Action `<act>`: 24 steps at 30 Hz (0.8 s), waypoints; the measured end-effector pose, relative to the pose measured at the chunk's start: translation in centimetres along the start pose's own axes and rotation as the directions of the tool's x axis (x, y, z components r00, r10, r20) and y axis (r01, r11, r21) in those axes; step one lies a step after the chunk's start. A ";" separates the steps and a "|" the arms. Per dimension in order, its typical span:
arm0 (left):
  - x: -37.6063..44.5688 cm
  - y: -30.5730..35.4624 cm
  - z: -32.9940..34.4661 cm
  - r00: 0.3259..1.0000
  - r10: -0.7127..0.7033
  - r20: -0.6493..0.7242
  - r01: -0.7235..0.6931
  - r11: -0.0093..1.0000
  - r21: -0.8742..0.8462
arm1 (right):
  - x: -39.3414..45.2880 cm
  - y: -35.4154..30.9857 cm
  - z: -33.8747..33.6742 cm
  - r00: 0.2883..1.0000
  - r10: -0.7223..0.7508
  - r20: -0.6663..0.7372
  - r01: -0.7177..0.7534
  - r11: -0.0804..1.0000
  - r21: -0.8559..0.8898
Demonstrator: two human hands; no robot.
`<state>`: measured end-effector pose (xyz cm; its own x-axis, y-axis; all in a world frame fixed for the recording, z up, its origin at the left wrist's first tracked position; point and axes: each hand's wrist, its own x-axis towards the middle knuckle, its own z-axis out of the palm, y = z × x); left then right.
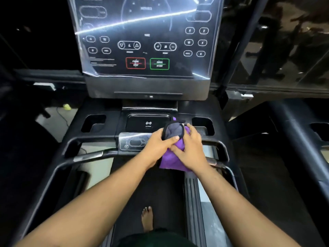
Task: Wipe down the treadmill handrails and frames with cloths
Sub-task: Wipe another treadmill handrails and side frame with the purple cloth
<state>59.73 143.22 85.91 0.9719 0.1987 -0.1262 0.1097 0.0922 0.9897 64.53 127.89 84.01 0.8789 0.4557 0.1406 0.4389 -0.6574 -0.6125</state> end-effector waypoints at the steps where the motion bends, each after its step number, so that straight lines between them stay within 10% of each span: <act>1: -1.0 -0.2 -0.3 1.000 -0.002 -0.028 0.000 0.998 -0.060 | -0.7 -0.2 0.4 1.000 -0.021 0.002 0.021 0.999 0.043; 13: -9.4 -1.7 -11.9 0.945 -0.139 -0.295 0.043 0.950 -0.309 | -2.6 -8.1 8.2 0.934 0.153 0.323 -0.331 0.712 0.619; 24: -9.4 -4.8 -27.3 0.895 0.085 -0.439 0.147 0.871 0.468 | 1.9 -19.1 18.2 0.997 -0.039 -0.065 0.038 0.999 -0.016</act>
<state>44.34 167.53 80.51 0.7872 0.6139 -0.0590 0.3363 -0.3471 0.8754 54.43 152.25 81.83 0.8714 0.4412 0.2144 0.4749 -0.6492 -0.5942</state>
